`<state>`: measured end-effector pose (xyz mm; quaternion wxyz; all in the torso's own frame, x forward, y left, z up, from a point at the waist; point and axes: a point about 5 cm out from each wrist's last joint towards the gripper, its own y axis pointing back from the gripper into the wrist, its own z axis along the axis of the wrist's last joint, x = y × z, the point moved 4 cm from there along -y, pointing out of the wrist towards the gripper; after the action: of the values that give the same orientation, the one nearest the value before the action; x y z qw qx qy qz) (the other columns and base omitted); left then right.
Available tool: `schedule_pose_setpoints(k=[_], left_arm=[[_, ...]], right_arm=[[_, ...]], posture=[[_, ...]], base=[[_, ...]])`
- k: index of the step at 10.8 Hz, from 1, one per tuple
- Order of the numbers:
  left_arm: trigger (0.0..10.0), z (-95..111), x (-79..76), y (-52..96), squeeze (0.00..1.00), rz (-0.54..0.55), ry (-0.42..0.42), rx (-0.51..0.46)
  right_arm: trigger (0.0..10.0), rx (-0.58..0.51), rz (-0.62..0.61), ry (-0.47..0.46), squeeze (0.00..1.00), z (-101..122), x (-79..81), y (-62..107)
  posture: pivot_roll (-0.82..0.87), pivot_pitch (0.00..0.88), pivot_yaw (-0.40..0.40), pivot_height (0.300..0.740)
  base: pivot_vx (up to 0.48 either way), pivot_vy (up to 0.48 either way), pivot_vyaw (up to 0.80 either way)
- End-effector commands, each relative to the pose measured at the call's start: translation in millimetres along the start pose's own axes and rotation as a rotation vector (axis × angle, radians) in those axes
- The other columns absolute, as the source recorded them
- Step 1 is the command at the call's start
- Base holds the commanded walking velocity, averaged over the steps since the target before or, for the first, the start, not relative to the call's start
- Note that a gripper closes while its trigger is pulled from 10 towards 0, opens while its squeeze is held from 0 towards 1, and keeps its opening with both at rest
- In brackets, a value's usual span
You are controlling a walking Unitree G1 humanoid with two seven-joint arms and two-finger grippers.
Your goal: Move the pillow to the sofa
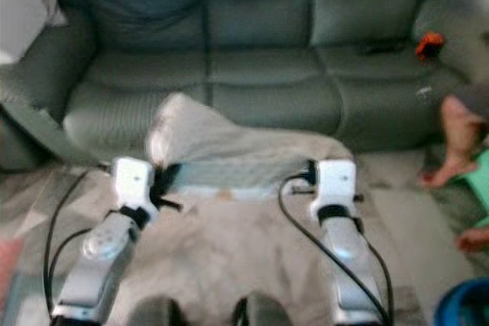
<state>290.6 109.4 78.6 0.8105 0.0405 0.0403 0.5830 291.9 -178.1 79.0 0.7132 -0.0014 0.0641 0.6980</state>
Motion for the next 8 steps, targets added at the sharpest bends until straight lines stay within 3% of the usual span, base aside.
schedule_pose_setpoints(k=[1,3,6,8], left_arm=[[10.0,3,4.3,1.6,0.00,0.005,-0.015,-0.009],[10.0,2,5.6,3.1,0.00,0.007,-0.026,-0.002],[10.0,-2,21.6,12.2,0.00,0.105,-0.119,-0.012],[10.0,-5,32.8,25.5,0.00,0.137,-0.075,-0.005]], right_arm=[[10.0,-0.032,0.025,-0.016,0.00,8,8.4,-1.5],[10.0,-0.028,0.028,-0.017,0.00,6,9.2,-1.5],[10.0,-0.036,0.020,-0.001,0.00,5,9.2,3.6],[10.0,-0.084,0.031,0.042,0.00,12,7.3,8.8]], posture=[[-0.05,0.118,-0.043,0.740],[-0.05,0.117,-0.047,0.740],[-0.04,0.119,-0.040,0.740],[-0.03,0.128,-0.041,0.740]], base=[[0.000,-0.274,0.00],[0.000,-0.257,0.00],[0.000,0.000,0.00],[0.000,0.000,0.00]])
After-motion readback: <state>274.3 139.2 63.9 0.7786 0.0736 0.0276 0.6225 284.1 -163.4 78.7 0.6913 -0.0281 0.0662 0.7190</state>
